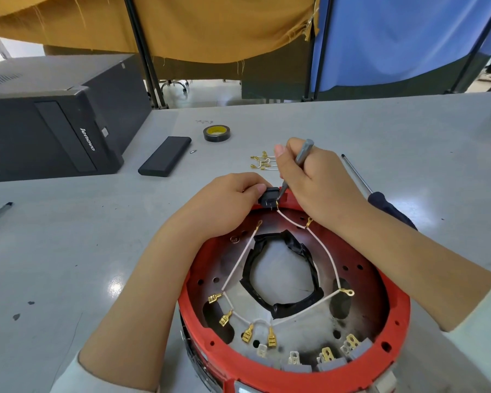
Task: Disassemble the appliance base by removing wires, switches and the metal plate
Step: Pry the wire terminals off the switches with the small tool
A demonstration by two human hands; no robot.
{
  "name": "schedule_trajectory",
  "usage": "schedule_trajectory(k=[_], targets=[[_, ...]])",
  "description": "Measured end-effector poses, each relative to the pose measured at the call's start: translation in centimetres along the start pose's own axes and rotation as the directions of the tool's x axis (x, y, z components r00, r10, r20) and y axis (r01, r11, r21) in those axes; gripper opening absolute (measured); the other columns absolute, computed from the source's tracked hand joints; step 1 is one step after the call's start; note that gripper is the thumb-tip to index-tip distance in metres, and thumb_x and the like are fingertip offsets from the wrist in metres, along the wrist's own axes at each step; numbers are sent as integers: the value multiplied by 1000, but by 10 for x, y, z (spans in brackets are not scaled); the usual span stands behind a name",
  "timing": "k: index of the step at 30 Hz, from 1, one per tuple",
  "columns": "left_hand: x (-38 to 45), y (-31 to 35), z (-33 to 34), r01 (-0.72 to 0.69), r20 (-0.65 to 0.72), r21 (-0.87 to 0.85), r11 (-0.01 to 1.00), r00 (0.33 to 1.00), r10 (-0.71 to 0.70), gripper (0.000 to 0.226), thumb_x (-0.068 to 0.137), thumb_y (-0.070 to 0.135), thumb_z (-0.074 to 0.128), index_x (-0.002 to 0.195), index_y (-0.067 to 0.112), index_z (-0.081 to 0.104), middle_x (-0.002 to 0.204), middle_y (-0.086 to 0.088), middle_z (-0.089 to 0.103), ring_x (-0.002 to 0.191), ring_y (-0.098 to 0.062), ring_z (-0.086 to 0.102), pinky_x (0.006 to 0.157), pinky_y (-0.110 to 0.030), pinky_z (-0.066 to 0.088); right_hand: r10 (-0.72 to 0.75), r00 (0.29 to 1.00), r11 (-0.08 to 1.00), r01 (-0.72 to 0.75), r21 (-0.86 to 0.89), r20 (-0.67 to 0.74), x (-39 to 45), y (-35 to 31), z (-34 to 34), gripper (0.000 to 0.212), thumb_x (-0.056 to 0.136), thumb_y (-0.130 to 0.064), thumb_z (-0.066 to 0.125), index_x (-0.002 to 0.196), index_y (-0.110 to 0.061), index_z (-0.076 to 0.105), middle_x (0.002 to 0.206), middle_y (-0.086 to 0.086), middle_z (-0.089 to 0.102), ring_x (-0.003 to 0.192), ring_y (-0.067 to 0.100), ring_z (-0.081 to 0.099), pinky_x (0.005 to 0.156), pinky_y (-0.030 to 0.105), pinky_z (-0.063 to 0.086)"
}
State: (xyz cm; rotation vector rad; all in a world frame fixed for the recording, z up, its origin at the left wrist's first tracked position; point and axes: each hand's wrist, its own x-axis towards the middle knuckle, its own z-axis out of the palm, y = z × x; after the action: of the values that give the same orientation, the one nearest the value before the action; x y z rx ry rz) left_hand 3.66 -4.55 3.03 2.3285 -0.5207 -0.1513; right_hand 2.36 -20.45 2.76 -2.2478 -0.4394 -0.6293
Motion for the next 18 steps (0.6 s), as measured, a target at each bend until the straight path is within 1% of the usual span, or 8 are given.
schedule_trajectory(k=[2, 4, 7, 10, 13, 15, 16, 18], targets=[[0, 0, 0, 3, -2, 0, 1000, 1000, -3, 26, 99, 29, 40, 101, 31, 65, 98, 11, 66, 94, -6, 56, 83, -17, 39, -57, 998, 996, 58, -69, 23, -2, -3, 1, 40, 100, -32, 38, 63, -25, 26, 49, -2, 34, 48, 15, 36, 46, 27, 28], [-1, 0, 1, 3, -3, 1, 1000, 1000, -3, 27, 99, 29, 39, 105, 29, 65, 100, 9, 66, 94, -8, 57, 85, -21, 41, -66, 997, 992, 69, -101, 35, -1, -4, 3, 40, 100, -33, 37, 64, -28, 22, 48, -7, 28, 46, 12, 34, 45, 26, 25], [-1, 1, 1, 8, -11, 12, 1000, 1000, -8, 25, 99, 28, 39, 100, 30, 65, 94, 10, 65, 89, -5, 56, 77, -16, 39, 3, 1000, 999, -2, -43, 23, 3, -2, 4, 40, 100, -33, 37, 63, -28, 25, 50, -6, 33, 46, 10, 35, 48, 28, 27], [-1, 0, 1, 6, -10, 14, 1000, 1000, -6, 25, 99, 28, 39, 99, 30, 65, 94, 9, 65, 89, -8, 56, 77, -16, 39, 90, 994, 996, -89, -19, 54, 10, 0, 6, 40, 100, -34, 37, 61, -27, 31, 54, -5, 42, 50, 10, 41, 55, 33, 35], [0, 0, 1, 2, -12, 20, 1000, 1000, -2, 25, 99, 27, 39, 98, 28, 64, 90, 9, 64, 84, -7, 54, 73, -17, 39, 169, 983, 985, -166, -40, 77, 17, 1, 8, 40, 100, -35, 35, 62, -25, 39, 58, -2, 49, 59, 18, 50, 63, 39, 42], [0, 0, 1, 1, -11, 24, 1000, 1000, -1, 25, 99, 28, 39, 97, 29, 64, 89, 11, 63, 83, -5, 54, 71, -16, 38, 178, 983, 984, -177, -27, 49, 16, 2, 9, 40, 99, -35, 34, 61, -26, 40, 58, -3, 51, 59, 16, 51, 63, 36, 43], [0, -1, 1, 1, -9, 25, 1000, 1000, -1, 25, 99, 28, 39, 97, 30, 64, 90, 11, 63, 84, -5, 54, 72, -17, 38, 167, 986, 986, -167, -11, 22, 15, 3, 9, 41, 99, -34, 35, 60, -27, 40, 57, -4, 51, 56, 12, 51, 61, 33, 42], [0, -1, 1, 1, -5, 25, 1000, 1000, -1, 25, 99, 28, 39, 99, 31, 64, 94, 11, 64, 88, -7, 55, 76, -17, 39, 127, 991, 992, -126, 31, -44, 10, 3, 9, 41, 100, -31, 36, 60, -26, 39, 53, -6, 48, 51, 6, 48, 53, 22, 38]])
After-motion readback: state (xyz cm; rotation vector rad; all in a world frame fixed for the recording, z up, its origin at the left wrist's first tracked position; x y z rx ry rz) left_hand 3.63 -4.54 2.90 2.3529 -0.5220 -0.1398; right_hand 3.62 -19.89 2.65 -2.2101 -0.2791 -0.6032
